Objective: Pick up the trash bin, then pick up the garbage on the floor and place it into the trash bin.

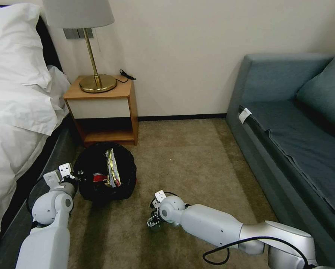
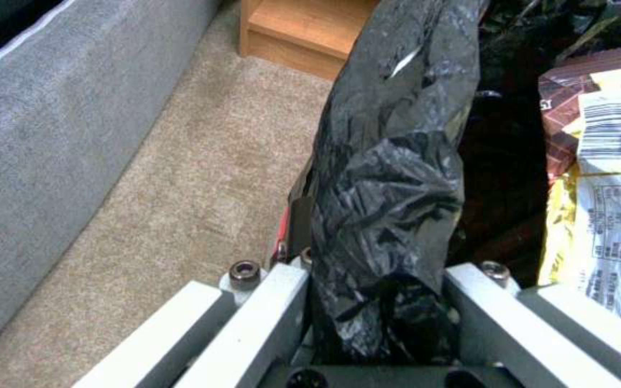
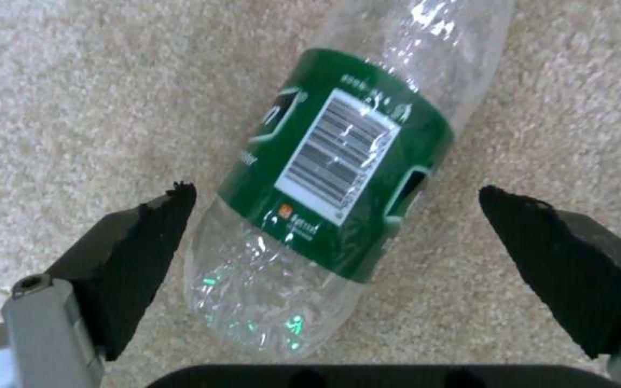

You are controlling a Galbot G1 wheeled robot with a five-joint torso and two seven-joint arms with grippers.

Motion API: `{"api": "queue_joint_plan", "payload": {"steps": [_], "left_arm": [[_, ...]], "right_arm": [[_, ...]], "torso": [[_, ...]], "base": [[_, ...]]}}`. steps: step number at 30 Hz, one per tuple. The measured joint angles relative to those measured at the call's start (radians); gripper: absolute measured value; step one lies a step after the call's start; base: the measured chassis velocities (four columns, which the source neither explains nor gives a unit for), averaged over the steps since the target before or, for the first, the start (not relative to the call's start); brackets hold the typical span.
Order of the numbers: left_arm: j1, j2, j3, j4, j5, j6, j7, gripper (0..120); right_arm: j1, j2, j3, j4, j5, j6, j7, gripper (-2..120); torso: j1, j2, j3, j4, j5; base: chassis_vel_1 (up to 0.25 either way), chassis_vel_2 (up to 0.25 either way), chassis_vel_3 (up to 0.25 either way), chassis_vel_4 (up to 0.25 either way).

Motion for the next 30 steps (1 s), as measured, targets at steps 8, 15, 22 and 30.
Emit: {"api": "queue_joint_plan", "payload": {"steps": [8, 15, 22, 30], "left_arm": [[0.002, -0.001, -0.001, -0.001, 0.0, -0.003, 0.004, 2], [0.002, 0.001, -0.002, -0.001, -0.001, -0.004, 0.006, 2], [0.004, 0.01, -0.007, 0.004, -0.005, -0.007, 0.01, 2], [0.005, 0.012, -0.007, 0.004, -0.007, -0.007, 0.012, 2]], "right_arm": [[0.0, -0.005, 0.0, -0.005, -0.004, 0.0, -0.028, 83], [-0.003, -0.006, 0.0, -0.004, -0.004, 0.0, -0.03, 63], [-0.011, -0.011, -0.006, 0.001, -0.005, 0.001, -0.031, 33], [-0.01, -0.01, -0.006, 0.004, -0.005, 0.001, -0.032, 16]], "torso": [[0.0, 0.0, 0.0, 0.0, 0.0], [0.0, 0.0, 0.0, 0.0, 0.0], [0.0, 0.0, 0.0, -0.0001, 0.0], [0.0, 0.0, 0.0, -0.0001, 0.0]], "base": [[0.0, 0.0, 0.0, 0.0], [0.0, 0.0, 0.0, 0.0], [0.0, 0.0, 0.0, 0.0], [0.0, 0.0, 0.0, 0.0]]}}
